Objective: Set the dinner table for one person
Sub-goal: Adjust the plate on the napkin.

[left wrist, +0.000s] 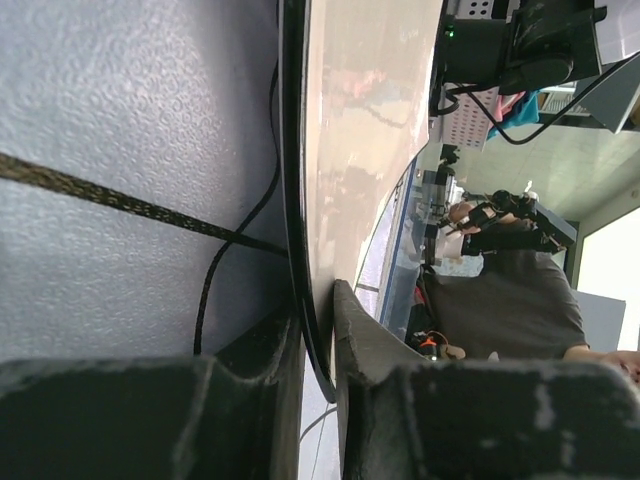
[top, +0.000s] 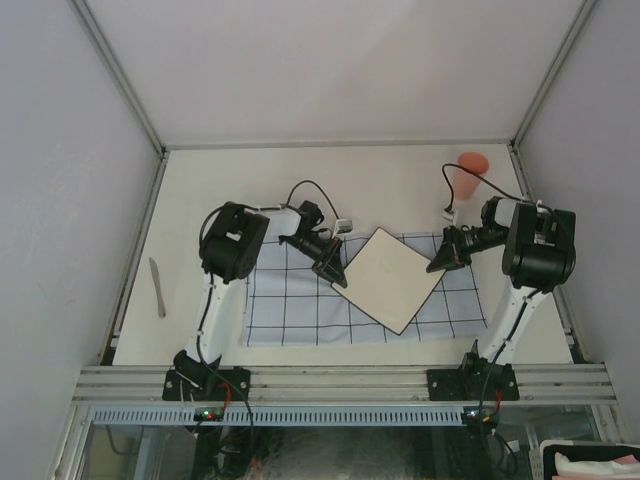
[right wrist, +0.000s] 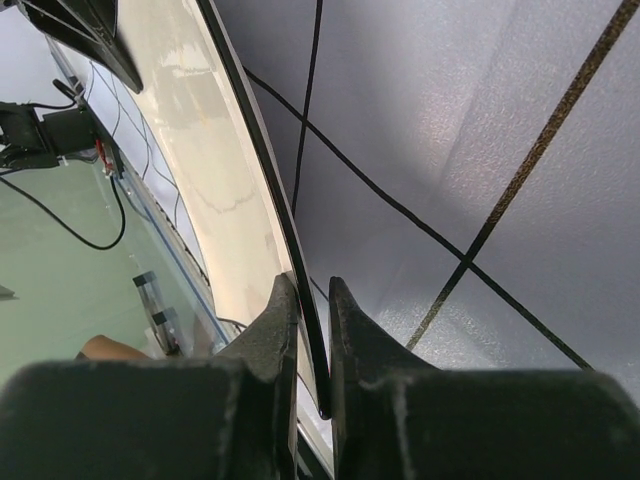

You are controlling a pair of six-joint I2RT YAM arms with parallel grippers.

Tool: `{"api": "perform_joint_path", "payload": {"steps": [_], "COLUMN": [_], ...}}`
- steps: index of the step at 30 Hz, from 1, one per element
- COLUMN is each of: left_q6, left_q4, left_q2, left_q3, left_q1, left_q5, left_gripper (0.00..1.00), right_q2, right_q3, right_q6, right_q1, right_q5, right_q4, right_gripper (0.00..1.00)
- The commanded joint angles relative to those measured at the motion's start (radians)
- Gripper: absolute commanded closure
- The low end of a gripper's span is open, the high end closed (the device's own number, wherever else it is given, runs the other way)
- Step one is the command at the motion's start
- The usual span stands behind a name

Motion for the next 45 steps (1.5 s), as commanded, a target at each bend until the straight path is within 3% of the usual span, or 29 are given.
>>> {"api": "perform_joint_path", "payload": {"steps": [1,21,45], "left_q6": [0.161,0.357,0.405], "left_q4": [-0.044,-0.362,-0.514], "left_q2": [-0.005,-0.034,-0.008], "left_q3": [0.038,0.173,0.331], "left_q1": [-0.03,-0.004,0.053], "left_q5": [-0.13,-0.106,-0.115], "left_gripper": [0.97,1.0,1.0], "right_q2": [0.004,0.031,0.046], "right_q3": [0.046,0.122,0.191], "right_q6": [0.027,0.074,0.091], "right_q1": [0.042,0.14,0.156], "right_q5": [0.101,0.091,0.071], "right_q4": [0.066,0.052,0.015], "right_gripper": [1.0,1.0,1.0]}}
